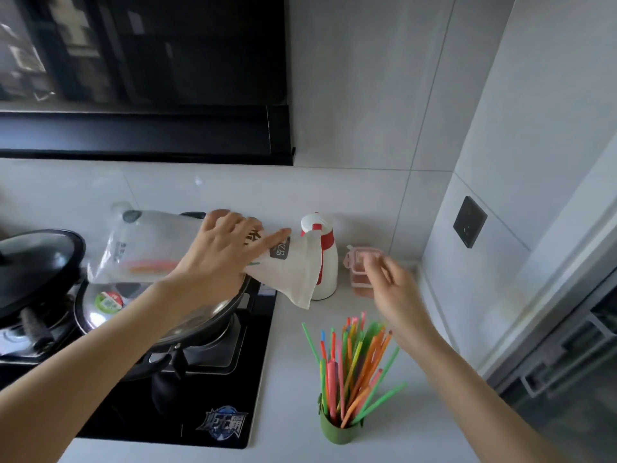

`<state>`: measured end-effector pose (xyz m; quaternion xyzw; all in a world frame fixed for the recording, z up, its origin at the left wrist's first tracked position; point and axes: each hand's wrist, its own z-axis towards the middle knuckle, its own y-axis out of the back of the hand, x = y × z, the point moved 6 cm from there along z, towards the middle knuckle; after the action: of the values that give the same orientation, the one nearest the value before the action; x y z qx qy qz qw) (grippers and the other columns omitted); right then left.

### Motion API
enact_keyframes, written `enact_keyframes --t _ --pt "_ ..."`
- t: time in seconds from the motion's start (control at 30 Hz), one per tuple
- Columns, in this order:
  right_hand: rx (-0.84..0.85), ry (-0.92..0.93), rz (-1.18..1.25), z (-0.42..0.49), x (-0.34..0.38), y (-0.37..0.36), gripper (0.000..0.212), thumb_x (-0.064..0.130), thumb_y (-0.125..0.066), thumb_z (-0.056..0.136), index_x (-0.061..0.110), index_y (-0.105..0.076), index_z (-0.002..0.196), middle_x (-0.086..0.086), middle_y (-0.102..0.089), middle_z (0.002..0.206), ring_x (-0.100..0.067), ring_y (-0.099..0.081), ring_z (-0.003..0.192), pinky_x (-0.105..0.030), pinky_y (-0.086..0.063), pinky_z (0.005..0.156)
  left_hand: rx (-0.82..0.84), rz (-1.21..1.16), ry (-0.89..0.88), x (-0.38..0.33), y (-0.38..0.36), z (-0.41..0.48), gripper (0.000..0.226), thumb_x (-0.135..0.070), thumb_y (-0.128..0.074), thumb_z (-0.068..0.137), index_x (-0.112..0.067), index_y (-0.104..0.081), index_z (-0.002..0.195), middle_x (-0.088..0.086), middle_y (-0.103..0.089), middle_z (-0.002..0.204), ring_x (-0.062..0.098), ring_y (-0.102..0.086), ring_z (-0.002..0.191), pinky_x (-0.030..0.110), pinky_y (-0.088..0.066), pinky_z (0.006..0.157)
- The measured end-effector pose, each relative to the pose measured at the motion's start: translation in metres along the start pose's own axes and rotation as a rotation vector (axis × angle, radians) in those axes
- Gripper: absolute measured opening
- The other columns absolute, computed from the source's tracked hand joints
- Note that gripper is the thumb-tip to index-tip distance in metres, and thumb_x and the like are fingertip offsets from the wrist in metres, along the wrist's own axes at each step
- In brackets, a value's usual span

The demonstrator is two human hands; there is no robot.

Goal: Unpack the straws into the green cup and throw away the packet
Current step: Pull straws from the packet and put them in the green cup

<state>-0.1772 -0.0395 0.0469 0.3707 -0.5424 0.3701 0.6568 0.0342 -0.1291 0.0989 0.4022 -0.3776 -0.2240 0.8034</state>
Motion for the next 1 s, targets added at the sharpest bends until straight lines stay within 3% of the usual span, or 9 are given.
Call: enact_keyframes --t 0.1,0.2,0.33,0.43,0.53,0.63,0.73,0.83,1.0 --pt "0.213 -0.559 0.674 0.012 -0.023 -0.05 0.026 0.037 -0.045 0.096 0.016 -0.061 0.093 -0.007 -0.068 0.076 -0.022 -0.065 0.067 -0.037 -0.051 0.071 0.019 0.21 -0.203 -0.019 0.016 0.014 0.094 -0.017 -0.074 0.057 -0.033 -0.025 0.136 0.012 -0.058 0.114 0.034 -0.051 0.102 0.054 -0.023 0.099" --pt "0.439 -0.663 0.997 0.011 -0.021 -0.09 0.043 0.042 -0.047 0.088 0.009 -0.073 0.096 -0.012 -0.072 0.096 -0.029 -0.065 0.097 -0.043 -0.046 0.091 0.118 0.393 -0.412 -0.038 0.02 0.029 0.1 -0.024 -0.078 0.06 -0.033 -0.016 0.139 0.013 -0.056 0.12 0.035 -0.051 0.105 0.057 -0.016 0.101" --pt "0.273 -0.749 1.183 0.012 -0.039 -0.107 0.037 0.032 -0.046 0.09 0.007 -0.067 0.106 -0.017 -0.062 0.124 -0.036 -0.054 0.119 -0.05 -0.042 0.097 0.248 0.596 -0.589 -0.038 0.013 0.042 0.102 -0.03 -0.078 0.066 -0.03 -0.008 0.14 0.011 -0.048 0.129 0.035 -0.048 0.111 0.062 -0.018 0.104" --pt "0.238 -0.778 1.154 0.015 -0.046 -0.114 0.025 0.015 -0.049 0.09 0.006 -0.065 0.107 -0.016 -0.062 0.123 -0.035 -0.057 0.117 -0.048 -0.046 0.099 0.26 0.666 -0.631 -0.032 0.017 0.051 0.101 -0.029 -0.077 0.067 -0.028 -0.006 0.139 0.01 -0.05 0.127 0.035 -0.049 0.109 0.061 -0.02 0.104" --pt "0.245 -0.772 1.102 0.015 -0.048 -0.113 0.019 0.004 -0.049 0.088 0.001 -0.066 0.095 -0.016 -0.073 0.09 -0.032 -0.067 0.087 -0.041 -0.059 0.072 0.257 0.694 -0.664 -0.032 0.019 0.055 0.101 -0.032 -0.078 0.065 -0.027 -0.008 0.138 0.01 -0.05 0.126 0.034 -0.049 0.11 0.061 -0.021 0.104" --pt "0.22 -0.731 1.08 0.017 -0.052 -0.106 0.017 -0.004 -0.05 0.087 -0.001 -0.064 0.097 -0.017 -0.074 0.08 -0.029 -0.072 0.069 -0.037 -0.06 0.055 0.22 0.654 -0.668 -0.031 0.022 0.058 0.097 -0.029 -0.074 0.07 -0.026 -0.006 0.139 0.011 -0.047 0.128 0.034 -0.046 0.113 0.061 -0.019 0.104" --pt "0.18 -0.649 0.989 0.022 -0.052 -0.094 0.017 -0.01 -0.052 0.084 -0.002 -0.063 0.094 -0.016 -0.074 0.078 -0.025 -0.072 0.065 -0.035 -0.06 0.055 0.191 0.548 -0.593 -0.025 0.024 0.059 0.093 -0.023 -0.068 0.073 -0.028 -0.003 0.14 0.011 -0.046 0.128 0.034 -0.045 0.111 0.059 -0.019 0.104" --pt "0.097 -0.488 0.68 0.031 -0.051 -0.074 0.015 -0.007 -0.057 0.084 -0.005 -0.063 0.098 -0.014 -0.072 0.076 -0.022 -0.069 0.061 -0.03 -0.057 0.054 0.17 0.406 -0.482 -0.019 0.022 0.056 0.092 -0.018 -0.066 0.068 -0.031 -0.009 0.139 0.011 -0.051 0.123 0.032 -0.05 0.106 0.055 -0.026 0.101" --pt "-0.089 -0.244 0.382 0.032 -0.046 -0.027 0.005 -0.004 -0.061 0.085 -0.003 -0.066 0.083 -0.01 -0.065 0.06 -0.02 -0.061 0.048 -0.027 -0.056 0.055 0.143 0.214 -0.237 0.003 0.001 0.039 0.095 -0.01 -0.066 0.059 -0.036 -0.015 0.135 0.005 -0.056 0.117 0.028 -0.052 0.103 0.048 -0.037 0.095"
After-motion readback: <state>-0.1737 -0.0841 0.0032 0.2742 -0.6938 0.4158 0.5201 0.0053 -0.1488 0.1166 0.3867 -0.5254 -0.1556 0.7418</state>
